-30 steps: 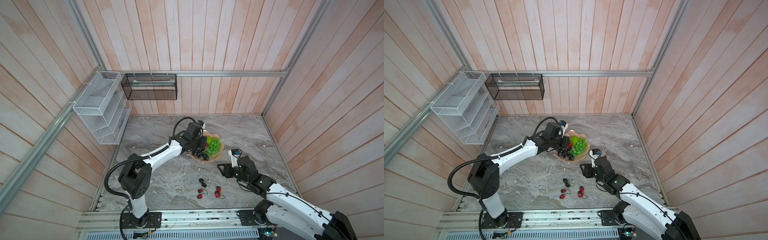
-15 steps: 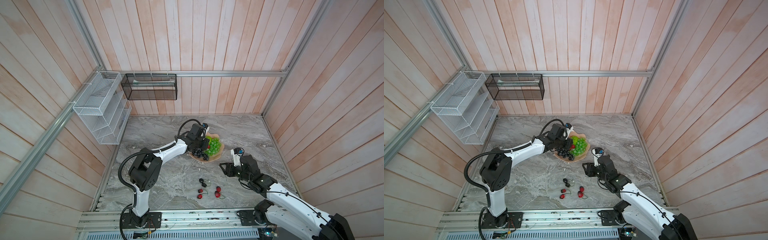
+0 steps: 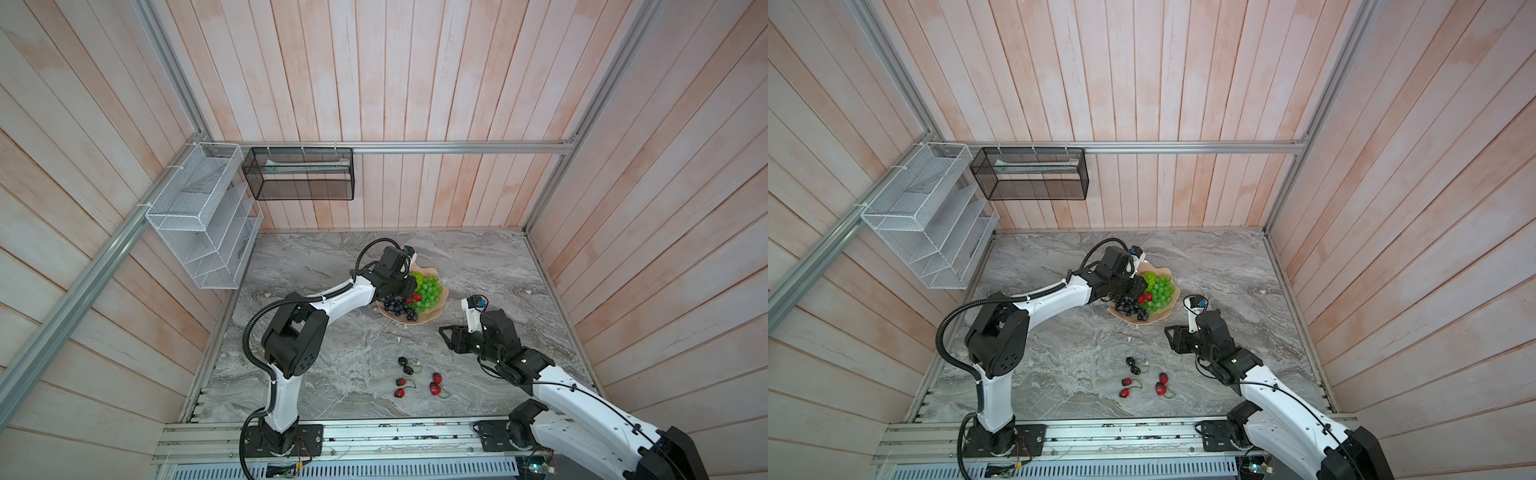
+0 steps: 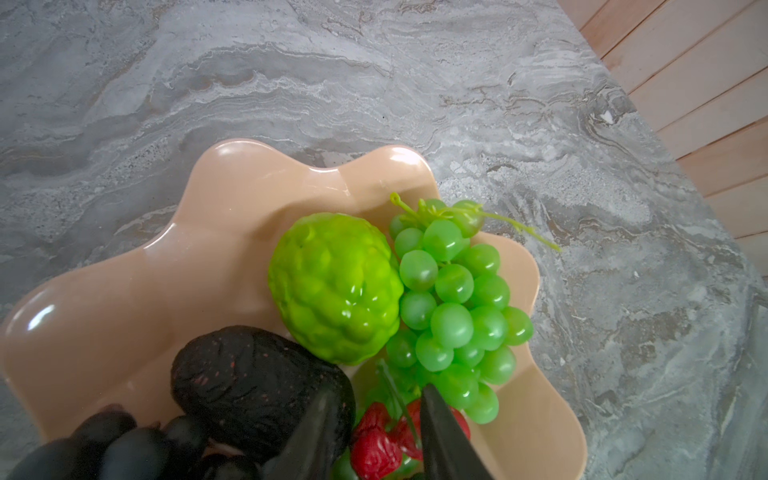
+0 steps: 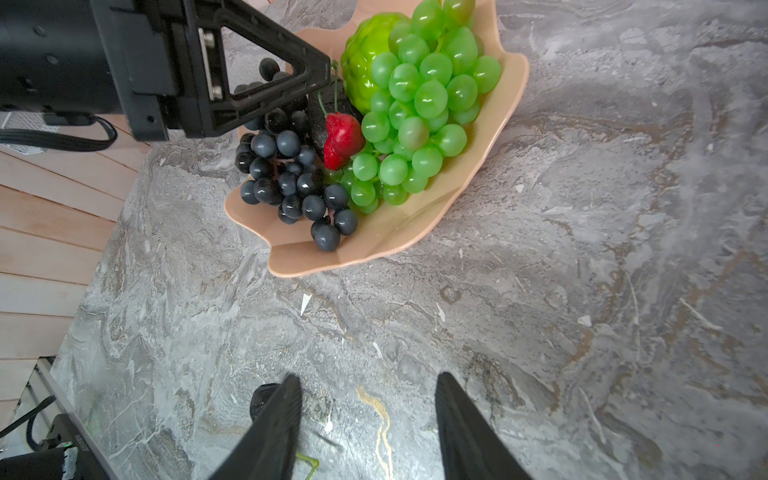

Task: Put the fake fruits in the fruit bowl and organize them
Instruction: 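Lower the red cherries onto the green grapes and open the left gripper, then withdraw the left gripper from the bowl while the right gripper hovers over cherries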

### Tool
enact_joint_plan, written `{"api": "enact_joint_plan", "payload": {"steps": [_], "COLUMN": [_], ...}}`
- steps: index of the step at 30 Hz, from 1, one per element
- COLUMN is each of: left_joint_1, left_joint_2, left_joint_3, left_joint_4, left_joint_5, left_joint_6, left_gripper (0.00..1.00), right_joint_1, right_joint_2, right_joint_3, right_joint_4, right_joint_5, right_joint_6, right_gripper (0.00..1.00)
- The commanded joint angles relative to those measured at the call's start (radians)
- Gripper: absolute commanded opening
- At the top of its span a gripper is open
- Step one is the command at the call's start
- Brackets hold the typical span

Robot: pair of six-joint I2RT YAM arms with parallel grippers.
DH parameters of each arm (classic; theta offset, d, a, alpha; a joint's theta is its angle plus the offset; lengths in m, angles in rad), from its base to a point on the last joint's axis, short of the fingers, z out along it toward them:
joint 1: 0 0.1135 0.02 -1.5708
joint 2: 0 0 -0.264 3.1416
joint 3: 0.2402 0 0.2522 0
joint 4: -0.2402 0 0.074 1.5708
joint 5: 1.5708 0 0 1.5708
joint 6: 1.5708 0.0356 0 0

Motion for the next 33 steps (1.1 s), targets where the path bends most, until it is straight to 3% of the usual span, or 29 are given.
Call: {"api": "enact_joint_plan", "payload": {"steps": [1, 6, 12, 22, 29, 33], "left_joint_1": [0.004, 0.004, 0.004, 0.004, 0.004, 0.004], "left_joint_2": [-0.063, -0.141, -0.283, -0.508, -0.691, -0.737], "left_joint_3": [0.024, 0.014, -0.127, -0.355, -0.551, -0.597], "left_joint_4": [0.001, -0.040, -0.038, -0.100, -0.076, -0.088], "left_joint_5": [-0.018, -0.038, -0.023, -0.094, -0.213, -0.235], "left_joint_6": [0.003, -0.022, -0.100, -0.262, -0.353, -0.372], "left_gripper": [0.38, 0.39, 0.58, 0.63, 0.70, 0.70], "right_joint_1": [-0.004, -0.004, -0.005, -0.004, -0.004, 0.000], "right_joint_2": [-0.013, -0.010, -0.008, 0.086, -0.045, -0.149], "right_joint_3": [0.030, 0.077, 0.113, 0.140, 0.076, 0.052], "right_joint_4": [-0.013, -0.033, -0.025, 0.007, -0.122, -0.241], "right_joint_5": [-0.007, 0.013, 0.029, -0.026, 0.054, 0.067], "right_joint_6": [-0.018, -0.042, -0.062, -0.058, 0.001, 0.111], "right_gripper": [0.53, 0.53, 0.53, 0.55, 0.61, 0.62]}}
